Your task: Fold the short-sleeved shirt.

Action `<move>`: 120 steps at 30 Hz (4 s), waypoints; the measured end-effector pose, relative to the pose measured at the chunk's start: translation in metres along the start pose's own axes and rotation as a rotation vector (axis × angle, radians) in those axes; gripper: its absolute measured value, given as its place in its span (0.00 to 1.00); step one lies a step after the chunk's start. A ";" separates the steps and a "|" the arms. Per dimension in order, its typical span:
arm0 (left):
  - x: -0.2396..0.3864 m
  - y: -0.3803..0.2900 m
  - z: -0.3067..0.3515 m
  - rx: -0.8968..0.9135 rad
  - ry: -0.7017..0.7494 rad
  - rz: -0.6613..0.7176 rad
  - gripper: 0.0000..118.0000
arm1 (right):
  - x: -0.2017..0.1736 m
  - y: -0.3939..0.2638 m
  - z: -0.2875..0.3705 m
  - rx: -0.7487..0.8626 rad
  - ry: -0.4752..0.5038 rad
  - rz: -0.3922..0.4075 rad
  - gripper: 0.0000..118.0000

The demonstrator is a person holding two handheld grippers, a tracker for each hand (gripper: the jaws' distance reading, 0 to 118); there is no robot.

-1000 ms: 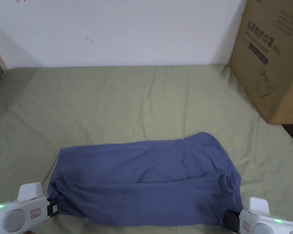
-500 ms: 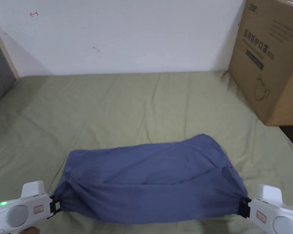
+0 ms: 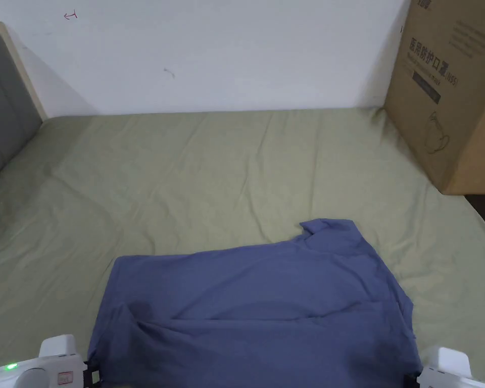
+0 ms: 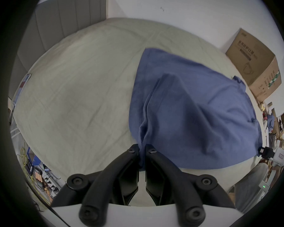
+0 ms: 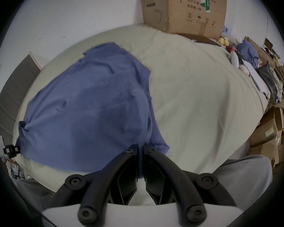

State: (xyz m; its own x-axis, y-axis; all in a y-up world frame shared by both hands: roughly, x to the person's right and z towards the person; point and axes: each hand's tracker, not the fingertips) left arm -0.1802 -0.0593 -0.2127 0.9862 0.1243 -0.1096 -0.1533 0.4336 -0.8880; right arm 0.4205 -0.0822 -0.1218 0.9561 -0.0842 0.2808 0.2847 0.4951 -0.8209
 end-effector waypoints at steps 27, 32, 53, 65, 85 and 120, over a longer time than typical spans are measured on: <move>0.146 0.049 0.183 0.848 -0.056 -0.189 0.43 | -0.116 0.102 0.218 0.850 0.035 0.222 0.61; 0.149 0.047 0.169 0.858 -0.094 -0.191 0.00 | -0.121 0.107 0.210 0.860 0.037 0.244 0.00; 0.082 0.211 -0.005 0.269 -0.098 -0.145 0.00 | -0.130 0.180 0.125 0.732 0.029 0.246 0.00; 0.056 0.242 -0.114 0.041 0.056 -0.108 0.76 | -0.141 0.195 0.075 0.643 0.017 0.244 0.00; 0.076 0.216 -0.038 0.260 -0.093 -0.176 0.01 | -0.081 0.279 -0.106 0.156 -0.028 0.188 0.87; 0.030 0.089 0.071 0.280 -0.085 -0.025 0.01 | -0.029 0.121 0.121 0.373 0.262 0.105 0.01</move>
State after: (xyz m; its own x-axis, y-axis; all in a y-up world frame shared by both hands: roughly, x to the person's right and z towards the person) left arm -0.1685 0.0466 -0.2637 0.9829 0.1795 -0.0404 -0.1517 0.6659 -0.7305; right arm 0.4189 0.0849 -0.1688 0.9775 -0.2088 0.0311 0.1866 0.7858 -0.5897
